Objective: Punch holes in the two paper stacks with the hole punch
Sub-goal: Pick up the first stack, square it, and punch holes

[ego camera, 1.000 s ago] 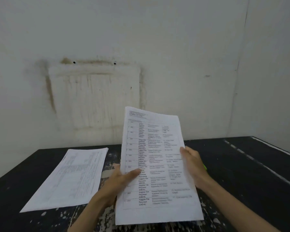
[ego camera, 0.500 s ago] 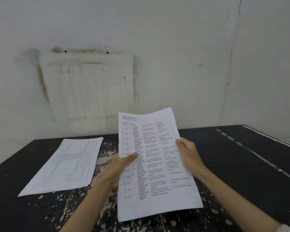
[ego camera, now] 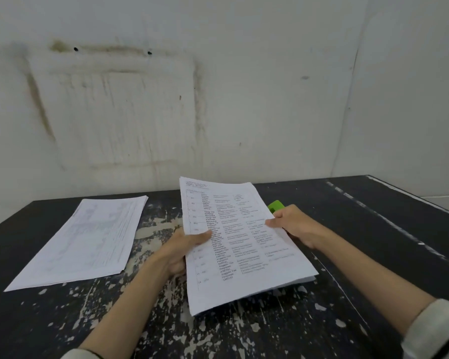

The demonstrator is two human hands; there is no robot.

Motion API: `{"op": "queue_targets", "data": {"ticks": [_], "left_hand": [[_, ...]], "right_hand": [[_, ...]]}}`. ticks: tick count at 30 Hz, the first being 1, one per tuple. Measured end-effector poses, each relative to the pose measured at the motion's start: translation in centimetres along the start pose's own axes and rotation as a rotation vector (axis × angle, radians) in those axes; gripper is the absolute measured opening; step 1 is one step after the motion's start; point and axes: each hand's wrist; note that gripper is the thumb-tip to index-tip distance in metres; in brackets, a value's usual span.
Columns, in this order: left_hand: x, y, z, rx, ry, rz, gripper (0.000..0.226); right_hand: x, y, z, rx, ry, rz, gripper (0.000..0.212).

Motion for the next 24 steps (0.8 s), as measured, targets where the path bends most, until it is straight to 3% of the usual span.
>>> {"op": "queue_targets", "data": {"ticks": [6, 10, 12, 18, 24], "left_hand": [[0.1, 0.9, 0.4, 0.038, 0.062, 0.022, 0.036], [-0.4, 1.3, 0.6, 0.014, 0.057, 0.049, 0.035], [-0.6, 1.5, 0.6, 0.032, 0.059, 0.077, 0.034], [-0.3, 2.1, -0.1, 0.029, 0.045, 0.136, 0.042], [0.8, 3.1, -0.3, 0.036, 0.03, 0.157, 0.037]], "right_hand": [[-0.5, 0.7, 0.2, -0.123, -0.327, 0.041, 0.02], [-1.5, 1.7, 0.5, -0.313, -0.373, 0.388, 0.016], [-2.1, 2.4, 1.0, -0.321, -0.389, 0.479, 0.017], [-2.2, 3.8, 3.0, -0.12, -0.365, 0.284, 0.05], [-1.9, 3.9, 3.8, -0.142, -0.362, 0.269, 0.043]]}}
Point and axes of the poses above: each hand's wrist, its own y-axis towards the middle knuckle, its own x-axis out of the palm, z = x × y, and after that the axes turned 7 degrees about y, right-handed
